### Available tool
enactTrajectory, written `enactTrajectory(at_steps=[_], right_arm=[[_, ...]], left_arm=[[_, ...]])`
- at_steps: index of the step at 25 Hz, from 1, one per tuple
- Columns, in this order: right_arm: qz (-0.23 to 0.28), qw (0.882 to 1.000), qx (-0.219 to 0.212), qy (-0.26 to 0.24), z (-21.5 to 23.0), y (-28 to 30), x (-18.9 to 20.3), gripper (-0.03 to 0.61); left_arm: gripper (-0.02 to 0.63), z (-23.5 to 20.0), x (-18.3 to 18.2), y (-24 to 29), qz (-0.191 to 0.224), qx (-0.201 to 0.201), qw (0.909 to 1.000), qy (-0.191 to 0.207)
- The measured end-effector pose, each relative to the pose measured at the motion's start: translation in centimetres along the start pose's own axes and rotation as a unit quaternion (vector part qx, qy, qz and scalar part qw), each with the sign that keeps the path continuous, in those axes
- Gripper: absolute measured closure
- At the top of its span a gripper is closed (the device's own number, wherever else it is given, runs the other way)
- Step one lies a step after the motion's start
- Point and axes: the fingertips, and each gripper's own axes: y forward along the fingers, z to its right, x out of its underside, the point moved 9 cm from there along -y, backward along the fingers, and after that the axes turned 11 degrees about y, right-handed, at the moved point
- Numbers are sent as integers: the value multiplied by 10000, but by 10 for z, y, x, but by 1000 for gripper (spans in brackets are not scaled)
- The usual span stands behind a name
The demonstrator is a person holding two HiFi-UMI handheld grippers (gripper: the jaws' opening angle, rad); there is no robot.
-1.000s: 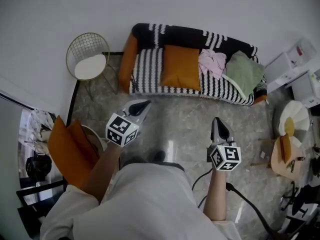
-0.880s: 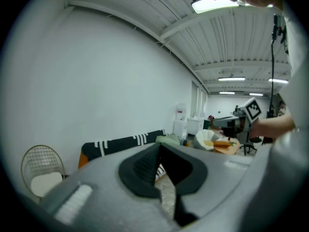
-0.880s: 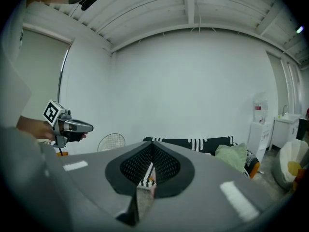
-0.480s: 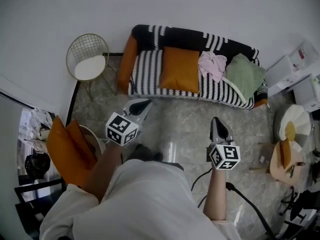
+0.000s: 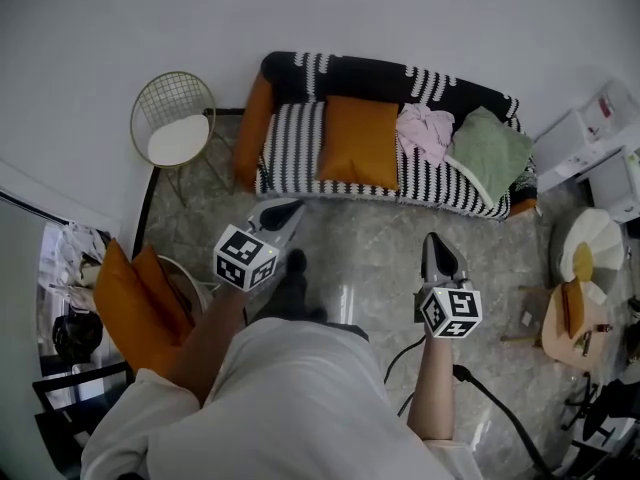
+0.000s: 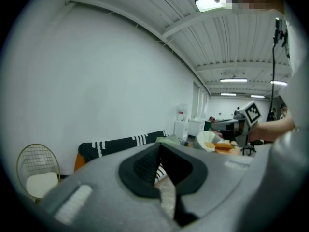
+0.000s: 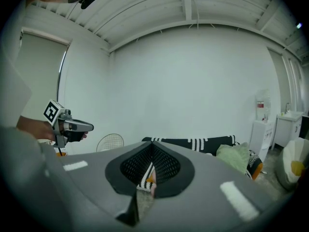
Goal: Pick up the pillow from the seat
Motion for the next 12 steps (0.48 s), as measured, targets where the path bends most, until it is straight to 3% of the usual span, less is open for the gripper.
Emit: enactTrajectory(at_steps=[12], right_arm=[[-105, 9998, 187, 15, 1, 63, -8, 572]], left_arm=[[615, -60, 0, 34, 235, 195, 9995, -34]])
